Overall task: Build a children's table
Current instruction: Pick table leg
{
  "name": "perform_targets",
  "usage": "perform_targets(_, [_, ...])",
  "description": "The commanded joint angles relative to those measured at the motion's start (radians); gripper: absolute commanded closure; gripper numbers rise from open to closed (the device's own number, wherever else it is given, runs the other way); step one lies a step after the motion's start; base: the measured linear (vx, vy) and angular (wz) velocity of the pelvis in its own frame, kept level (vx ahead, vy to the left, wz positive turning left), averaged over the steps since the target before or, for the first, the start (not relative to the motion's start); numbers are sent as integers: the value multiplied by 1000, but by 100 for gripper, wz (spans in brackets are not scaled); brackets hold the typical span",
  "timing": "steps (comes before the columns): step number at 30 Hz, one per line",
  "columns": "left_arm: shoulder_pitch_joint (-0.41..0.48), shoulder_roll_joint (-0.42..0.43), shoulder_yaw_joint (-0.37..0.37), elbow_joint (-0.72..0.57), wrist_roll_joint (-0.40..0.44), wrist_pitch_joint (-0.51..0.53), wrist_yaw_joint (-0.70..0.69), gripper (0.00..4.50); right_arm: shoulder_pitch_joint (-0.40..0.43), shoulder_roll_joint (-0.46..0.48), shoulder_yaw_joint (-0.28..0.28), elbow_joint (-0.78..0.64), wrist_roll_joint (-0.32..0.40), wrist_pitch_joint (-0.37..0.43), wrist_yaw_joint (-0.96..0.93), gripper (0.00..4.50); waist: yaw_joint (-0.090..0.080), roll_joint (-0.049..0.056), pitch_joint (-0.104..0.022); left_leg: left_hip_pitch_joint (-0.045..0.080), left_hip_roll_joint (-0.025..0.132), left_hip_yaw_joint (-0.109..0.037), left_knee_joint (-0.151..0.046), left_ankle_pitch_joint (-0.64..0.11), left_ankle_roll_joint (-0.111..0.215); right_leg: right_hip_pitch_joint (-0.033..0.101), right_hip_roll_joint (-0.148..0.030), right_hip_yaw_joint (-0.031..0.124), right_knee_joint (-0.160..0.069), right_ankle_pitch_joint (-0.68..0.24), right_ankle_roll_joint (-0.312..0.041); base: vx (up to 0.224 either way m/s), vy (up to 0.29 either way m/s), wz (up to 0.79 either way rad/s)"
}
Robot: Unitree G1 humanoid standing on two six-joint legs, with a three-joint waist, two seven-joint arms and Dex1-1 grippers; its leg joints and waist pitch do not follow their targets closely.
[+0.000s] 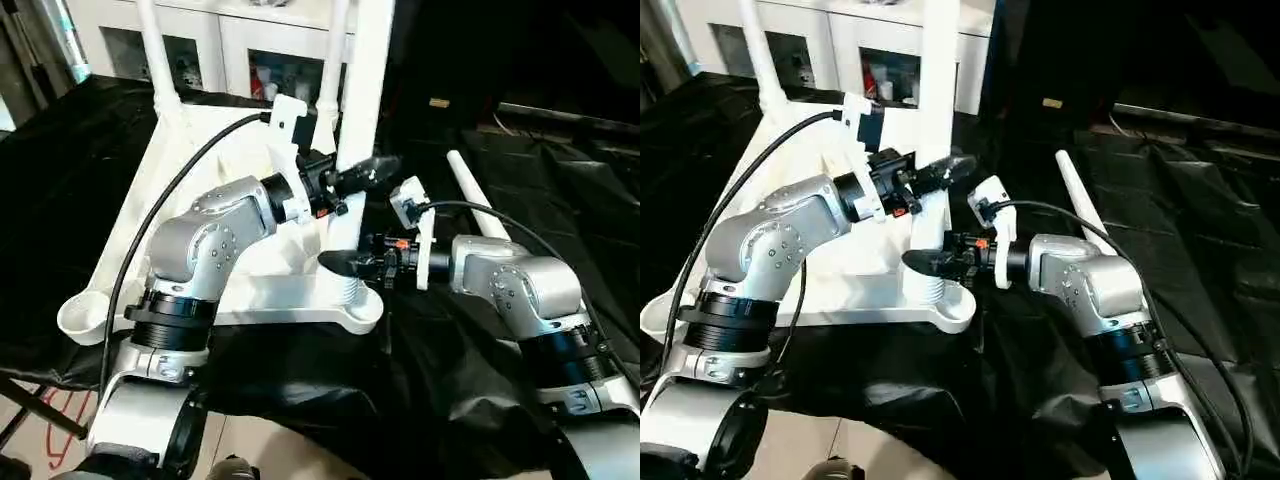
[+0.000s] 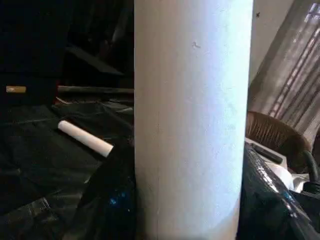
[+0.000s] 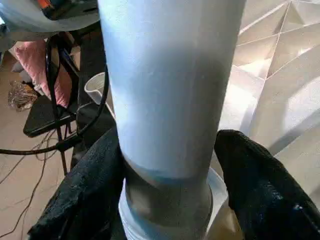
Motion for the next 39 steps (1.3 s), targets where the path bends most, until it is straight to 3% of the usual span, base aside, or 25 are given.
perform_targets(1, [-3, -4, -16, -36, -21, 12, -22, 264, -23, -13, 0, -20, 3, 14, 1, 150, 2, -4, -78, 12, 37, -10, -58, -106, 10, 62, -83, 51, -65, -163, -153, 0, 0, 0])
perform_targets(14, [13, -7, -32, -74, -40, 25, -61, 264, -15, -5, 2, -19, 12, 25, 9, 150, 3, -6, -77, 11, 37, -10, -58, -118, 4, 62, -85, 51, -69, -202, -143, 0, 0, 0])
perform_targets(15, [15, -4, -34, -79, -43, 29, -66, 264, -16, -3, 0, -17, 12, 25, 8, 179, 3, -5, -77, 12, 38, -11, -58, -115, 3, 61, -85, 50, -68, -199, -142, 0, 0, 0])
perform_targets(24, [16, -4, -37, -80, -40, 30, -71, 264, -22, -2, -1, -5, 13, 21, 14, 244, 3, -6, -78, 12, 38, -11, -58, -108, 3, 61, -84, 51, -65, -177, -145, 0, 0, 0])
perform_targets(29, [15, -2, -42, -71, -12, 7, -50, 265, -20, 2, 0, -3, 10, 13, 11, 253, 3, -7, -77, 13, 38, -11, -58, -112, 1, 61, -84, 51, -65, -172, -150, 0, 0, 0])
perform_targets(31, [12, -4, -38, -62, -7, 7, -38, 209, -19, 5, 0, -1, 7, 3, 9, 254, 3, -6, -78, 13, 38, -11, -58, -113, -1, 61, -84, 51, -65, -173, -147, 0, 0, 0])
perform_targets(34, [13, -8, -26, -67, -31, 20, -51, 186, -15, 13, -5, 3, 1, -19, 0, 255, 3, -5, -78, 12, 38, -11, -58, -110, -2, 61, -85, 51, -64, -165, -152, 0, 0, 0])
perform_targets(35, [13, -9, -23, -68, -28, 9, -47, 160, -13, 17, -9, 3, 1, -27, -3, 256, 3, -5, -78, 12, 38, -11, -58, -111, -3, 61, -85, 51, -64, -165, -154, 0, 0, 0])
perform_targets(37, [11, -33, 11, -41, 1, -94, -9, 152, -5, 43, -36, 5, 9, -55, -31, 256, 2, -4, -78, 12, 38, -11, -58, -117, -2, 62, -85, 51, -66, -162, -156, 0, 0, 0])
perform_targets(39, [8, -51, 43, -32, -15, -130, -1, 149, 0, 53, -47, 4, 14, -62, -43, 256, 2, -2, -79, 11, 38, -11, -57, -118, -6, 63, -85, 51, -67, -148, -161, 0, 0, 0])
